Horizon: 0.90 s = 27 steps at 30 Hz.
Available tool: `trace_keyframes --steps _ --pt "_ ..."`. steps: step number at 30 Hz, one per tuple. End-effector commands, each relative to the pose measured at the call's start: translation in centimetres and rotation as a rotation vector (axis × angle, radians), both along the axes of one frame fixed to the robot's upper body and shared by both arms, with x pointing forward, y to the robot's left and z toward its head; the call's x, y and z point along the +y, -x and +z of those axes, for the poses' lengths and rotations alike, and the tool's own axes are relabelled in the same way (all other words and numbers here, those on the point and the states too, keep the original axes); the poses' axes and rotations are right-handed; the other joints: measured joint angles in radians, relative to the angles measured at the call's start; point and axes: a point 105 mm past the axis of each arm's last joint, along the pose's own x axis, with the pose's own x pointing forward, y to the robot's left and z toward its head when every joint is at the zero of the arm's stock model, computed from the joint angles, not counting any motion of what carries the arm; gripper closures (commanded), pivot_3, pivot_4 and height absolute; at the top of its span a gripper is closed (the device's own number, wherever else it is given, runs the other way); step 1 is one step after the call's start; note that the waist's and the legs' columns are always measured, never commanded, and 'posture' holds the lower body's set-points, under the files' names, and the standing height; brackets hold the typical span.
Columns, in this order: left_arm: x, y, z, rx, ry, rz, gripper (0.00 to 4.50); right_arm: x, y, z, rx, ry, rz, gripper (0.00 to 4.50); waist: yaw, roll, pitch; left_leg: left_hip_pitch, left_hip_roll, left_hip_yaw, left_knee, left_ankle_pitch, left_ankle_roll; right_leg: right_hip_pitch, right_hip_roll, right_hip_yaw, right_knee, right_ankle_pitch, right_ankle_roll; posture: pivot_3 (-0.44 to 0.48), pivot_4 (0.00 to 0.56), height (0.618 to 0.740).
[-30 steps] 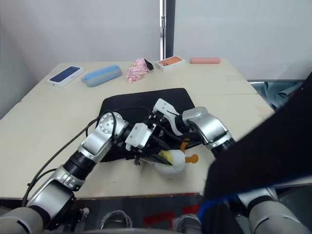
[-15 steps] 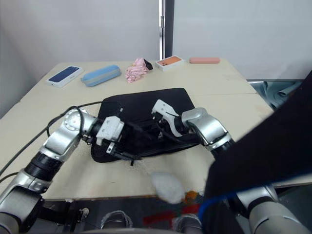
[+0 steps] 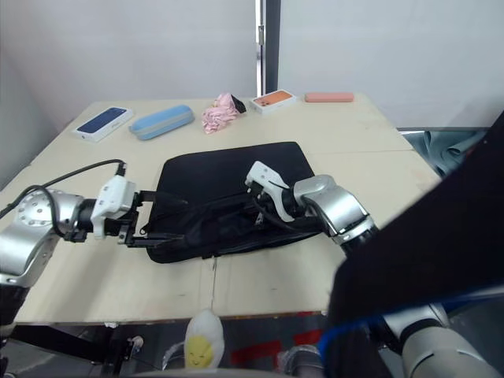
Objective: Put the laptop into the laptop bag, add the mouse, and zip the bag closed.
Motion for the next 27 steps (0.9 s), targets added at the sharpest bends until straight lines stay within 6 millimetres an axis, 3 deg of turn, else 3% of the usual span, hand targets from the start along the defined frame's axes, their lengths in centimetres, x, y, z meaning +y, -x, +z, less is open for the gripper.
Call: trace_keyframes --steps 1,7,11,16,19,23,27 --pt "1.4 -0.4 -0.5 -0.052 -0.030 0.055 0.98 -0.9 -0.1 -0.1 0.020 -0.003 -0.034 4.50 0.001 0.000 0.000 0.000 0.000 0.000 -0.001 0.000 0.000 0.000 0.000 0.000 -0.001 0.000 0.000 0.000 0.150 0.740" --pt "1.7 -0.9 -3.3 -0.089 -0.087 0.041 0.98 -1.6 0.3 1.7 0.028 -0.070 -0.043 4.50 0.014 0.000 0.001 -0.001 0.000 0.000 -0.001 0.000 0.000 -0.001 0.000 0.000 -0.001 0.000 0.000 0.000 0.150 0.740" --pt "0.4 -1.8 -3.2 -0.107 -0.030 0.022 0.98 -1.9 1.7 3.9 0.042 -0.143 -0.017 4.50 0.019 0.000 0.002 -0.002 0.000 0.001 -0.001 0.000 0.000 -0.003 0.000 0.000 -0.001 0.000 0.000 0.000 0.150 0.740" --pt "-0.7 -1.1 -4.0 -0.005 -0.016 -0.045 0.98 -3.6 3.4 6.3 0.040 -0.188 -0.016 4.50 0.018 -0.001 0.002 -0.003 0.000 0.002 -0.001 0.000 0.000 -0.004 0.000 0.001 -0.001 0.000 0.000 0.000 0.150 0.740" --pt "-1.3 -1.1 -4.3 0.033 -0.018 -0.078 0.98 -5.7 4.7 7.9 0.017 -0.193 -0.026 4.50 0.022 0.000 0.003 -0.002 0.000 0.002 -0.001 0.000 0.000 -0.004 0.001 0.001 -0.001 0.000 0.000 0.000 0.150 0.740" --pt "-1.3 -1.3 -4.9 0.026 -0.062 -0.090 0.98 -7.9 7.9 10.5 -0.057 -0.200 0.027 4.50 0.030 -0.001 0.003 -0.002 0.000 0.003 -0.001 0.000 0.000 -0.003 0.000 0.002 -0.001 0.000 0.000 0.000 0.150 0.740" --pt "-1.2 -1.2 -5.9 -0.017 -0.132 -0.114 0.98 -9.9 10.6 11.8 -0.121 -0.157 0.035 4.50 0.032 -0.001 0.004 -0.001 0.000 0.004 -0.001 0.000 0.000 -0.003 0.000 0.002 -0.001 0.000 0.000 0.000 0.150 0.740"
